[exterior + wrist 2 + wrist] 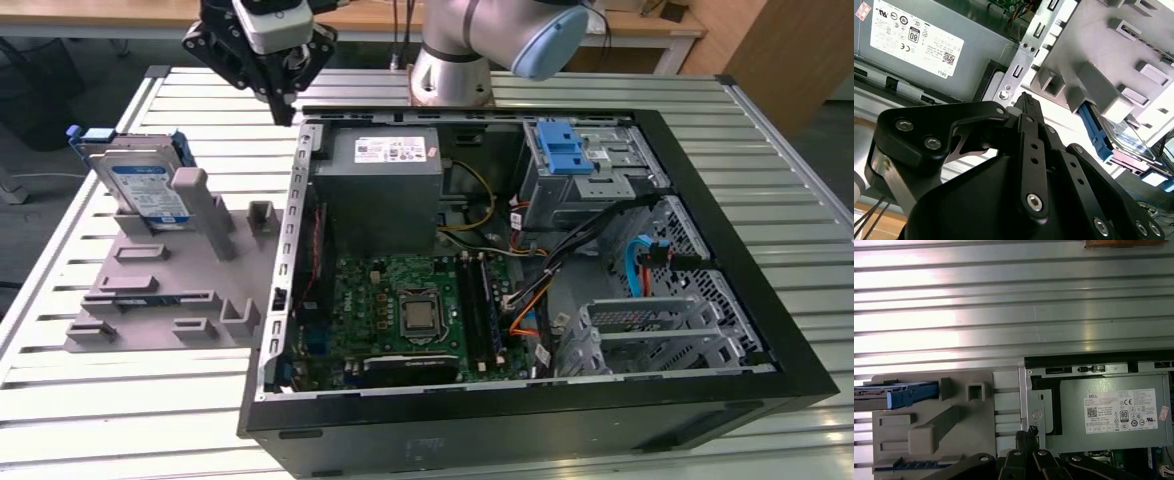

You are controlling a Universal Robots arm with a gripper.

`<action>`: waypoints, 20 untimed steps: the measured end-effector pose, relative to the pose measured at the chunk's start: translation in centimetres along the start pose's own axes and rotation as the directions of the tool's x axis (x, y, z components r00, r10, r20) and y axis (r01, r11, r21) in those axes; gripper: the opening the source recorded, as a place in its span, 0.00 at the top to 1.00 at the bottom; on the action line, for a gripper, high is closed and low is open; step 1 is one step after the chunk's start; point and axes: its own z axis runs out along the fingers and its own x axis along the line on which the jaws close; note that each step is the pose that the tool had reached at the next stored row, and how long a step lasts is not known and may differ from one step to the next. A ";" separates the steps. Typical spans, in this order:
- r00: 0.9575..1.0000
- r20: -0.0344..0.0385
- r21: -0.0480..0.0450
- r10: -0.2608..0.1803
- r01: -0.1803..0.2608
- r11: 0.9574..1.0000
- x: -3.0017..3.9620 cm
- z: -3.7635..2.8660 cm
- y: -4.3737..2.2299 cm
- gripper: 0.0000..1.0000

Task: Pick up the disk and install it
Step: 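Reach for the disk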

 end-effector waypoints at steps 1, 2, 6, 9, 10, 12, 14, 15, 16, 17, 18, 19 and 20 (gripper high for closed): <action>1.000 0.000 0.000 0.000 0.000 1.000 0.08 0.01 0.00 0.89; 1.000 0.000 0.000 0.000 0.000 1.000 0.16 0.03 0.01 0.89; 1.000 -0.001 0.000 0.000 0.000 1.000 0.47 0.06 0.04 0.89; 1.000 -0.001 0.000 0.000 0.000 1.000 0.76 0.11 0.05 0.89; 1.000 -0.001 0.000 0.000 0.000 1.000 0.85 0.12 0.05 0.89; 1.000 -0.002 0.000 0.000 0.000 1.000 1.03 0.13 0.05 0.89; 1.000 -0.002 0.000 0.000 0.000 1.000 1.19 0.15 0.05 0.89; 1.000 -0.002 0.000 0.000 0.000 1.000 1.33 0.16 0.05 0.89; 1.000 -0.002 0.000 0.000 0.000 1.000 1.46 0.17 0.05 0.89; 1.000 -0.003 0.000 0.000 0.000 1.000 1.56 0.19 0.06 0.89; 1.000 -0.004 0.000 0.000 0.000 1.000 1.66 0.20 0.08 0.89; 1.000 -0.006 0.000 0.000 0.000 1.000 1.77 0.21 0.10 0.89; 1.000 -0.007 0.000 0.000 0.000 1.000 1.88 0.22 0.14 0.89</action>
